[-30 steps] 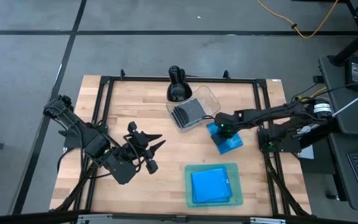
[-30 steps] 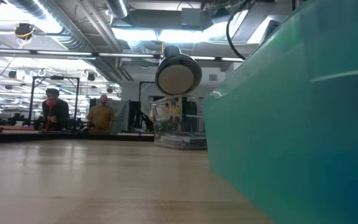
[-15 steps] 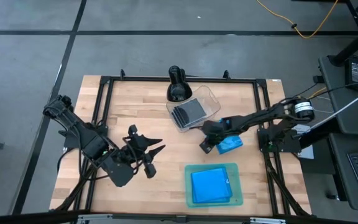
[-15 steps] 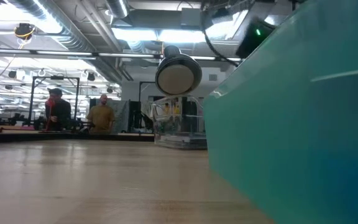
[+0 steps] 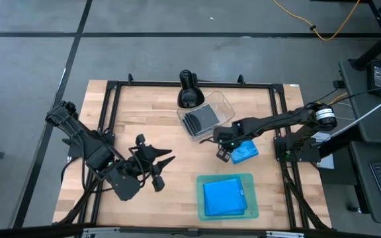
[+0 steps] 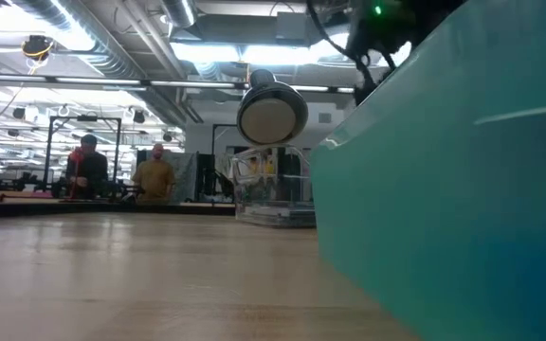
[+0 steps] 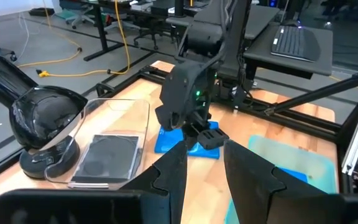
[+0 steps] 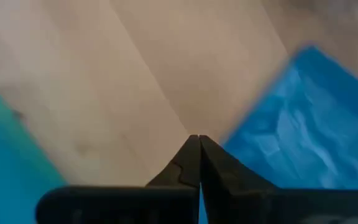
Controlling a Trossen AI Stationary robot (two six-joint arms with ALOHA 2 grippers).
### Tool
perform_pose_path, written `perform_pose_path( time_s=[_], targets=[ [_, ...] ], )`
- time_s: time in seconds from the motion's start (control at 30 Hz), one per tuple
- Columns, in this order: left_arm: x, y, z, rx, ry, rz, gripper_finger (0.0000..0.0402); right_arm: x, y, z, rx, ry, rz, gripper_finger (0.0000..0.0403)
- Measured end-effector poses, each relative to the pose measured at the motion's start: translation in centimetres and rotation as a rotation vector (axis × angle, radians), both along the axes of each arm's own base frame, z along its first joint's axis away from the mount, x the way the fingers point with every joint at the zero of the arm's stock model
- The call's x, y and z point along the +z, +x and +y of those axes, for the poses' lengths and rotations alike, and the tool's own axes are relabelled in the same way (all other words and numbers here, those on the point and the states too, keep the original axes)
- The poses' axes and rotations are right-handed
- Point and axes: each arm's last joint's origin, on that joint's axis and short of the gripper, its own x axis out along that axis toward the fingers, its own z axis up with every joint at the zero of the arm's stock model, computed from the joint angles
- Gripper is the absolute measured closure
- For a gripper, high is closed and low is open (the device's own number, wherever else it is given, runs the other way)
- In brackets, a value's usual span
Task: Pick & place jewel cases by type
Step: Put the blue CD case into the light green bin
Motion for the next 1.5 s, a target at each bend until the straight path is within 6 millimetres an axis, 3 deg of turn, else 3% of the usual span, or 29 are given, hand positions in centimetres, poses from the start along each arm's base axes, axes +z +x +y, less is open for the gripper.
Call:
perform_pose_path(
  time_s=[0.27,0.53,0.97,1.23,1.5],
  targets=[
    [-0.2,0.1,-0.3,0.002,0.004,0.0,0.0302,-3.1,-2.8,-0.1,-0.024,-0.003,0.16,0.0398],
    [-1.1,0.9,-0.6,0.025,0.033,0.017,0.0302,-4.9,-3.8,-0.1,-0.024,0.038,0.137,0.0398],
    [-1.1,1.2,0.0,0.061,0.015,0.0,0.0302,-4.4,-0.5,-0.2,-0.044,0.16,-0.202,0.0398],
    [-1.0,1.3,0.0,0.075,-0.005,-0.021,0.0302,-5.2,0.9,0.0,-0.026,0.195,-0.254,0.0399],
    [-1.0,1.2,-0.1,0.076,-0.015,-0.026,0.0302,-0.9,1.6,0.8,0.081,0.116,-0.229,0.0399]
  ],
)
